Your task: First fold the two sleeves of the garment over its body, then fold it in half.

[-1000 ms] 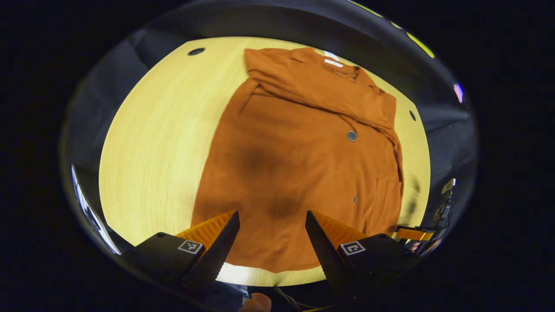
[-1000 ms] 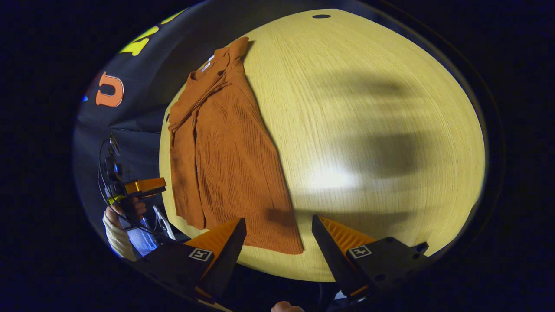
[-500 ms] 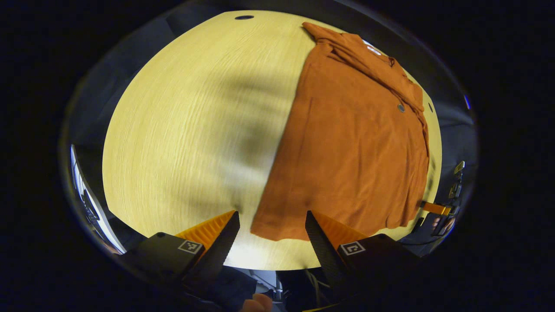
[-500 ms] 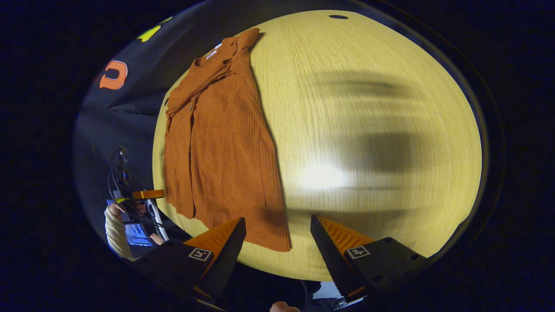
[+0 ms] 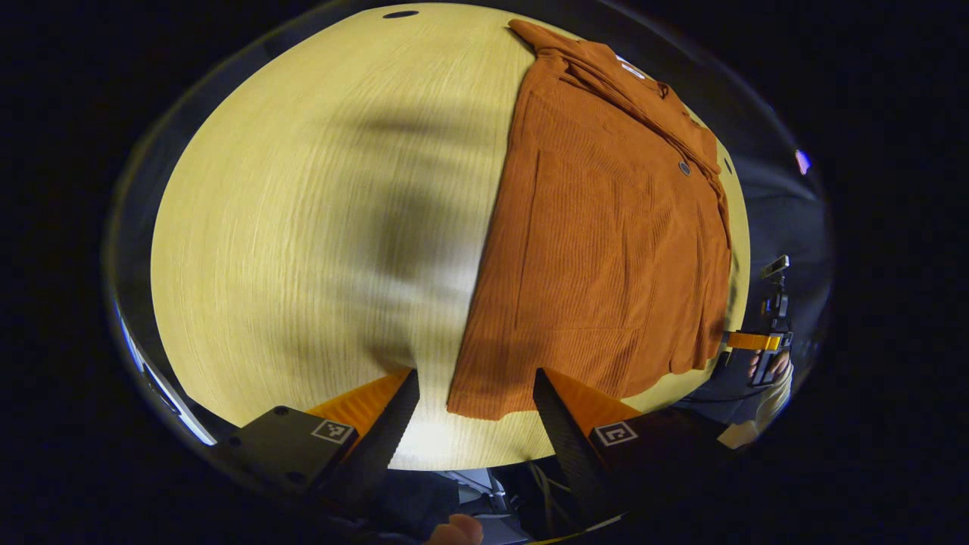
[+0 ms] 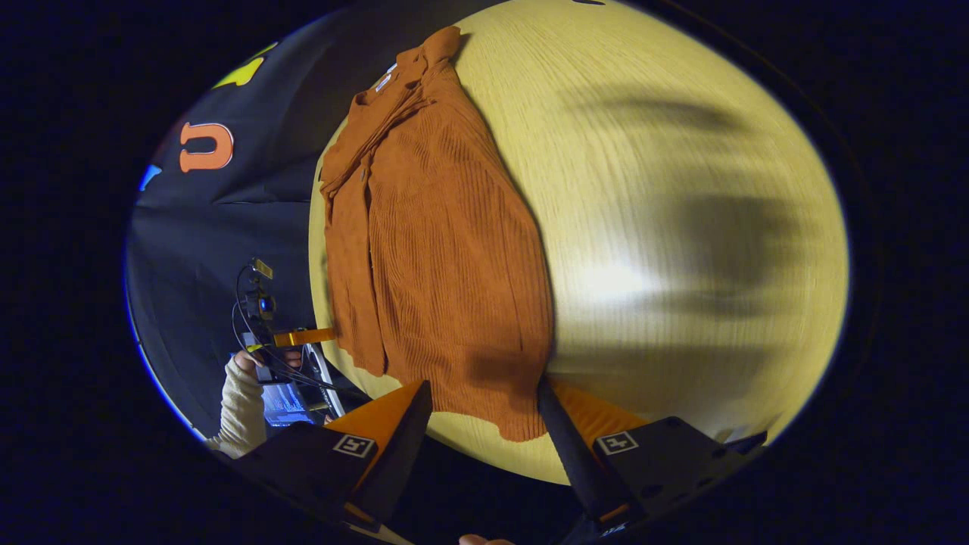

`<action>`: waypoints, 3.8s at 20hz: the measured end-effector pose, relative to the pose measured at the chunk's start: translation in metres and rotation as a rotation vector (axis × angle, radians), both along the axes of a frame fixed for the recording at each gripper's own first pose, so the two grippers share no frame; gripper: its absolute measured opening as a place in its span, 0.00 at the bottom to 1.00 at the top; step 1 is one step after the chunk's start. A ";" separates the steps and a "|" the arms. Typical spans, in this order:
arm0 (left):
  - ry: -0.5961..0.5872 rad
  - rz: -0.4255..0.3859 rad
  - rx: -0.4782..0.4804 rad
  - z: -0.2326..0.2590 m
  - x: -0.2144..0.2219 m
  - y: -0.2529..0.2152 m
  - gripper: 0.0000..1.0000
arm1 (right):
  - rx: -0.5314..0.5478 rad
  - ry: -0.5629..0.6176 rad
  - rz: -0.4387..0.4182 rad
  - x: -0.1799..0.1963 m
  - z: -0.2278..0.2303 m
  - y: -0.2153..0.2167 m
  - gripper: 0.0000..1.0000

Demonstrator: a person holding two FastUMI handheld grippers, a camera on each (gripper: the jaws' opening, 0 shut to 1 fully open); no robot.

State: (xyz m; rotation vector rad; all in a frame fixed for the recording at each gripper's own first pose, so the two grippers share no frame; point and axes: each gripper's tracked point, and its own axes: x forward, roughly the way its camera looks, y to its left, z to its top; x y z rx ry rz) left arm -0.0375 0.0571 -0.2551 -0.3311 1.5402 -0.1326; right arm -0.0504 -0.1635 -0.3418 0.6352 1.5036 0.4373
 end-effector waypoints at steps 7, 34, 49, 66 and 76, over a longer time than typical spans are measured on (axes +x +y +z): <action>-0.014 -0.029 -0.153 0.034 0.029 -0.021 0.96 | 0.030 0.018 0.005 0.001 -0.005 0.025 0.81; -0.010 0.077 -0.131 0.028 0.016 -0.061 0.03 | 0.034 0.029 -0.094 0.009 -0.011 0.048 0.04; -0.348 -0.137 -0.108 0.160 0.080 -0.091 0.03 | 0.128 -0.207 -0.079 0.098 0.136 0.060 0.03; -0.574 -0.165 0.194 0.212 0.321 -0.058 0.03 | -0.038 -0.440 -0.131 0.349 0.197 0.070 0.04; -0.648 -0.134 0.376 0.141 0.418 -0.031 0.03 | 0.025 -0.394 -0.435 0.467 0.115 0.043 0.03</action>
